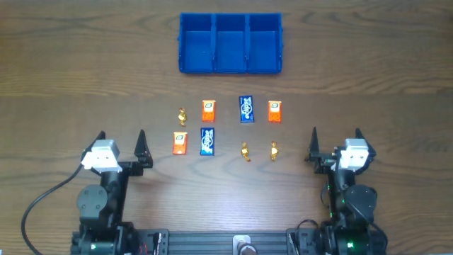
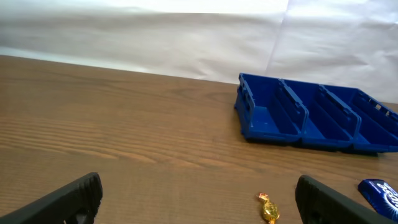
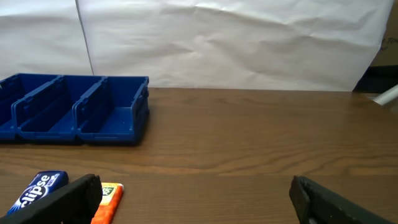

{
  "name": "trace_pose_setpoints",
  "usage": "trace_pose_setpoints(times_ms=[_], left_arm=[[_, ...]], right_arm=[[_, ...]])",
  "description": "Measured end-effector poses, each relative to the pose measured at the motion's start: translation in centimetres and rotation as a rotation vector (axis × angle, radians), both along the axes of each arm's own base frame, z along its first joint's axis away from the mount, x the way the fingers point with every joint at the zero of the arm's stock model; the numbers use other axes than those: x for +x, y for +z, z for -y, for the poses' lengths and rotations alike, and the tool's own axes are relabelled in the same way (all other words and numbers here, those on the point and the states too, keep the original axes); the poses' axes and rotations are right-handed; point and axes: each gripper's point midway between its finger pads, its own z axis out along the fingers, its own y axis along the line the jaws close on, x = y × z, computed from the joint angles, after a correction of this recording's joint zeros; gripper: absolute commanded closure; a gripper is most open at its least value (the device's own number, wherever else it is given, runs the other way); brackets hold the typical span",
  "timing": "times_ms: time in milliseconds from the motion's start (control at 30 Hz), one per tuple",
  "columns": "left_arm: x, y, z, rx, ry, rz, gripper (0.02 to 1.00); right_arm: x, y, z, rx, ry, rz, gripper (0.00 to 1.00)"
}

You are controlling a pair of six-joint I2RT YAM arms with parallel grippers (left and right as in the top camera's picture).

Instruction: Sort Candies Into Trays

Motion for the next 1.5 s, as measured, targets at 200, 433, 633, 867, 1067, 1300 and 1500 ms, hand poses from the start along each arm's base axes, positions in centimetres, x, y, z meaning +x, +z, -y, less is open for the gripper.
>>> trace_pose_setpoints(times_ms=[200, 433, 633, 867, 1067, 1300, 1500], left_arm=[[0.0, 0.0, 0.0, 0.0, 0.0, 0.0, 0.02], [0.0, 0.0, 0.0, 0.0, 0.0, 0.0, 0.02], [0.0, 0.0, 0.0, 0.0, 0.0, 0.0, 0.023], [0.0, 0.0, 0.0, 0.0, 0.0, 0.0, 0.023], [0.0, 0.0, 0.0, 0.0, 0.0, 0.0, 0.02], [0.0, -0.1, 0.1, -0.004, -0.002, -0.007, 0.018], [0.1, 4.1, 2.7, -0.032, -0.126, -0.309, 0.018]], right_arm=[[0.0, 0.0, 0.0, 0.0, 0.0, 0.0, 0.003], [0.0, 0.0, 0.0, 0.0, 0.0, 0.0, 0.003], [0.0, 0.0, 0.0, 0.0, 0.0, 0.0, 0.003], [0.0, 0.0, 0.0, 0.0, 0.0, 0.0, 0.003], [0.0, 0.0, 0.0, 0.0, 0.0, 0.0, 0.005], [0.0, 0.0, 0.0, 0.0, 0.0, 0.0, 0.003], [0.0, 0.0, -0.1, 0.0, 0.004, 0.001, 0.003]])
